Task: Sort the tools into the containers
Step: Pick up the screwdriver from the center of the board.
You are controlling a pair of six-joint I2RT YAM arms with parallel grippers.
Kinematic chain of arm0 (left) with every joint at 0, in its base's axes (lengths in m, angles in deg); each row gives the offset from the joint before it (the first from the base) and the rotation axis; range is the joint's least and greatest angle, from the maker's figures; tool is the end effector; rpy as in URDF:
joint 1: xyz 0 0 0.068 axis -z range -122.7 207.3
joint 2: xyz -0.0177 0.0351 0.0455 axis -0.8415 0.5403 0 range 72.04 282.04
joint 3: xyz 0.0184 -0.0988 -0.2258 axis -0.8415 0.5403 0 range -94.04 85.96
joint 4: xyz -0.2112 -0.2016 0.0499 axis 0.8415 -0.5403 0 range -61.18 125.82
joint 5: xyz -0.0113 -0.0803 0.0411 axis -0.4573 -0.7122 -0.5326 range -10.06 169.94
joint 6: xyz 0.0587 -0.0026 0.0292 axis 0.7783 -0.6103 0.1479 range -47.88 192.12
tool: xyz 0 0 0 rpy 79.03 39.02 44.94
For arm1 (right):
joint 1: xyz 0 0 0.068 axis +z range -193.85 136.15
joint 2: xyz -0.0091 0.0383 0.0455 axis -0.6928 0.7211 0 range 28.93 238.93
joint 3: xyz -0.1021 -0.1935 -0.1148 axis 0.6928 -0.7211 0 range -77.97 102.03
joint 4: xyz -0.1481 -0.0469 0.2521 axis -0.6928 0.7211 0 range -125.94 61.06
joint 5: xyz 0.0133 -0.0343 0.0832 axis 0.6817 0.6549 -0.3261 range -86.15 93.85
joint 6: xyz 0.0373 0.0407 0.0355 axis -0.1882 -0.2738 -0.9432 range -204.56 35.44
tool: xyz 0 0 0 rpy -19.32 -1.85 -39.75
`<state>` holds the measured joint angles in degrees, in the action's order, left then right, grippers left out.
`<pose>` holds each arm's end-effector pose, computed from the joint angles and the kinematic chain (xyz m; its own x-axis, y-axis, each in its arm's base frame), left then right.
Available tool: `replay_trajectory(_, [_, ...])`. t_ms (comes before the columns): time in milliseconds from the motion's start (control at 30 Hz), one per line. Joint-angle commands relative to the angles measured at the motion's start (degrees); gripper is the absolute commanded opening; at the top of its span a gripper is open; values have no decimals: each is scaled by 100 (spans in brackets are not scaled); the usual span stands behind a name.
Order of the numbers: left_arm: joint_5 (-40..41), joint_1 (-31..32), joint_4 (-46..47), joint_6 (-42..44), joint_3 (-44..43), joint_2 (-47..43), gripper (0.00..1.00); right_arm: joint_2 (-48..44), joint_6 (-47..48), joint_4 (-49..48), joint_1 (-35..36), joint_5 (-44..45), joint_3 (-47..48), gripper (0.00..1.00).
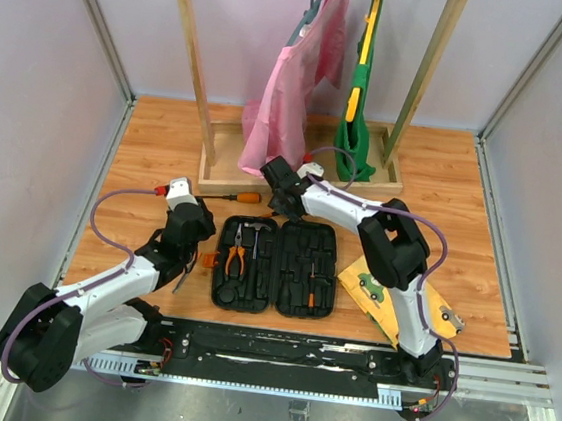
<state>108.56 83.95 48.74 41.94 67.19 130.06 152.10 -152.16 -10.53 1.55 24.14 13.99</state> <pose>0.2411 -0.0935 0.1301 -0.3478 -0.3192 -0.8816 -0.1906 0.9447 -0.2669 0.3563 0.3358 0.1152 -0.7169 0.5079 -0.4775 0.3385 0.8525 0.3984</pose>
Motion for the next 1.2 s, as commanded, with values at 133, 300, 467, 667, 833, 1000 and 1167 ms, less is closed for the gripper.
replay_trajectory(133, [78,-46,166,69,-160,16,39,399,-48,483,164,-38,401,41])
replay_trajectory(300, [83,-46,166,64,-155,14,39,493,-4,482,137,-157,539,35])
replay_trajectory(467, [93,-46,165,64,-154,12,39,570,-89,478,97,-293,547,22])
replay_trajectory(667, [90,-46,158,64,-163,24,39,421,-261,290,41,-361,286,10])
replay_trajectory(833, [87,-46,165,56,-162,27,39,-138,-619,-515,34,-297,-549,8])
replay_trajectory(1000, [88,-41,170,55,-159,41,39,-765,-948,-1373,32,-165,-1358,7])
replay_trajectory(1167, [83,-46,171,60,-164,65,39,-1150,-979,-1929,31,21,-1748,7])
